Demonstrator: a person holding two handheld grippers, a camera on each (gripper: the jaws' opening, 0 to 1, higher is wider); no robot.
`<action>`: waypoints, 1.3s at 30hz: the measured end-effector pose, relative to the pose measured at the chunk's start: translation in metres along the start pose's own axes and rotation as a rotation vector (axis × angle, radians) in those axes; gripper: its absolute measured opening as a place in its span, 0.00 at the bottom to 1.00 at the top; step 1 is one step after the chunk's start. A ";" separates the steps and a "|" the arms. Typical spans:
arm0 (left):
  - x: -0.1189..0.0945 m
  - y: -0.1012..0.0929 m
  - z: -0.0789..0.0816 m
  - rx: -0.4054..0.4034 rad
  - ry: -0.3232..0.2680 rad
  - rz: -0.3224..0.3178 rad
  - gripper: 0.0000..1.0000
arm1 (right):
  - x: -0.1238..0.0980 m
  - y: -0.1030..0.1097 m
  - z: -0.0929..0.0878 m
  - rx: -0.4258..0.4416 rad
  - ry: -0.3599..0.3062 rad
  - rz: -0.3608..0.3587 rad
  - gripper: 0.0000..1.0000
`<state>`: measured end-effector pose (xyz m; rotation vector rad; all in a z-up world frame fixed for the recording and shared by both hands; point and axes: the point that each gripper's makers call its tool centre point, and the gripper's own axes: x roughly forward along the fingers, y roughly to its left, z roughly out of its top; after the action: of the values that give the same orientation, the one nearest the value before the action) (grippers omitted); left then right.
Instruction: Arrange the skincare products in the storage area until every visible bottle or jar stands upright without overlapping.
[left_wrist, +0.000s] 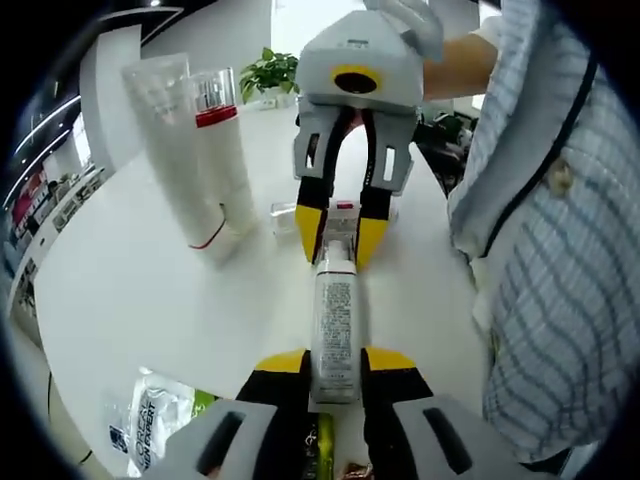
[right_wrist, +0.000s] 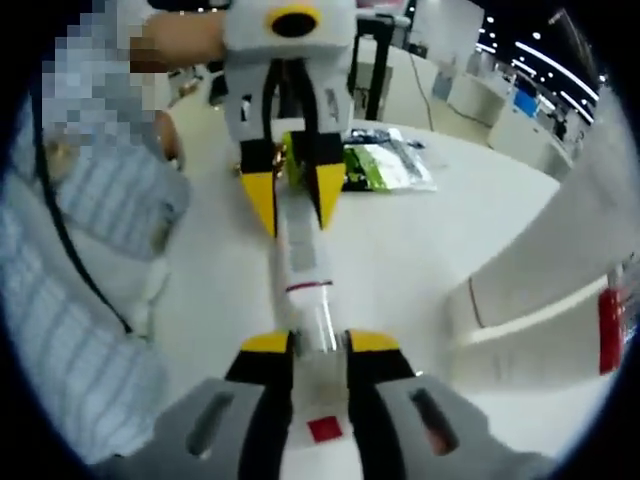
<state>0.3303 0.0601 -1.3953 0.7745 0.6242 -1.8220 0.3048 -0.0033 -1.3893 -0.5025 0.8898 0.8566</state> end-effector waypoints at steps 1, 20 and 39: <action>0.001 0.000 0.000 0.002 -0.001 0.001 0.19 | -0.004 0.001 0.003 0.006 -0.013 0.006 0.19; 0.011 -0.002 0.013 0.003 -0.127 0.010 0.20 | -0.053 0.010 0.083 -0.092 -0.187 0.023 0.17; 0.012 -0.002 0.007 -0.119 -0.185 0.046 0.22 | -0.034 0.015 0.128 -0.129 -0.301 0.014 0.18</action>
<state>0.3232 0.0487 -1.3999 0.5301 0.5833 -1.7733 0.3400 0.0790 -1.2910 -0.4650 0.5653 0.9771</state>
